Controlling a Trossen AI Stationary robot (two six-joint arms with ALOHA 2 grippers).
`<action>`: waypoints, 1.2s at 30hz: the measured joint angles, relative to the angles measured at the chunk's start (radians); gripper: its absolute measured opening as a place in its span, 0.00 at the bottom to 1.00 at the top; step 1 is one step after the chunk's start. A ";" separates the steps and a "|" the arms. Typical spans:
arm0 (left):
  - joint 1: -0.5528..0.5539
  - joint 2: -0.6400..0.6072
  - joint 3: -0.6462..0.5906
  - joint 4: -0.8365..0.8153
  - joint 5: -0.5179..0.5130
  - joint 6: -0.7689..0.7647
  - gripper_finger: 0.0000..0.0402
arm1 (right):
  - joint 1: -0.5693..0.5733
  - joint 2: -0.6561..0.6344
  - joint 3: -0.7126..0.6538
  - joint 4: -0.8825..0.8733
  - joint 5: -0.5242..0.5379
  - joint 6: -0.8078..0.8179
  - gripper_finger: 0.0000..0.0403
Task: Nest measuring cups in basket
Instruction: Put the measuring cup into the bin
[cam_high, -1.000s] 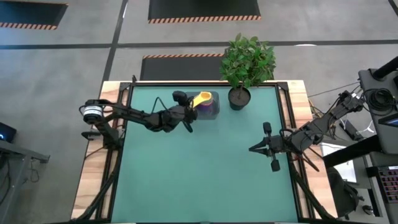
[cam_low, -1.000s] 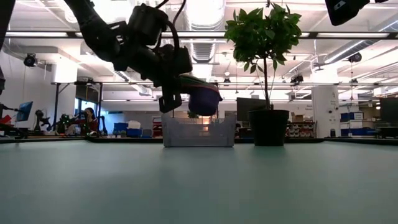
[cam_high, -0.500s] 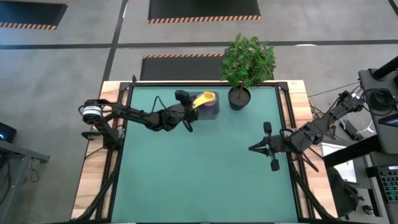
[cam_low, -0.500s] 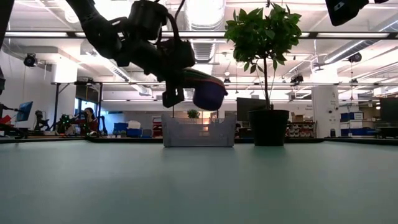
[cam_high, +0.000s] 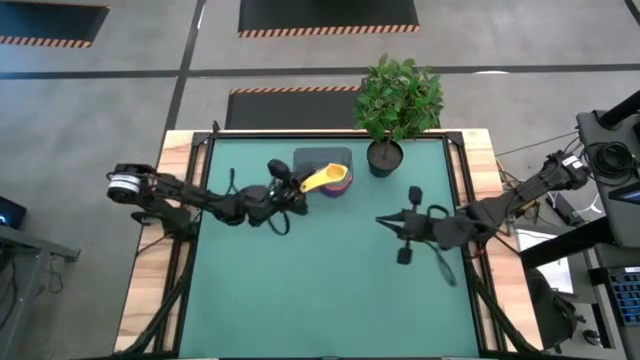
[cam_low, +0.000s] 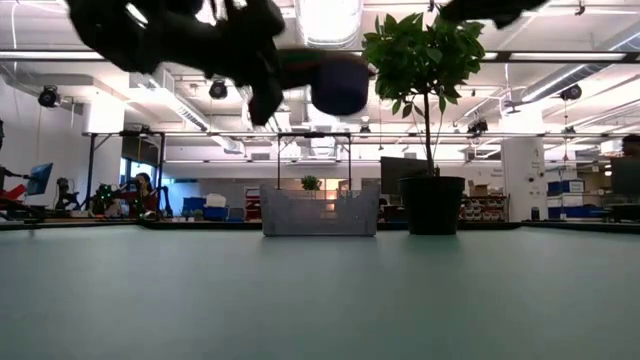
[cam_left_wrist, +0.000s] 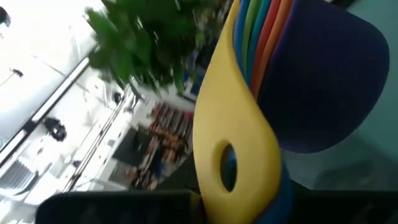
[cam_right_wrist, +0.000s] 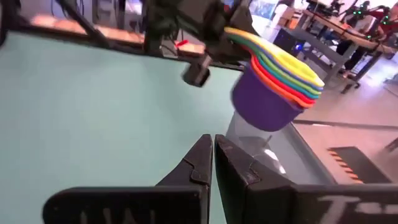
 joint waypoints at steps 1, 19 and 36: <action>-0.021 -0.018 -0.010 0.003 0.001 -0.007 0.05 | -0.017 0.031 0.033 -0.008 -0.015 -0.021 0.02; -0.261 -0.191 -0.124 -0.026 0.004 -0.240 0.05 | -0.085 0.401 0.645 -0.380 -0.222 -0.206 0.47; -0.263 -0.153 -0.124 -0.024 0.004 -0.299 0.05 | -0.096 0.626 0.856 -0.524 -0.071 -0.344 0.92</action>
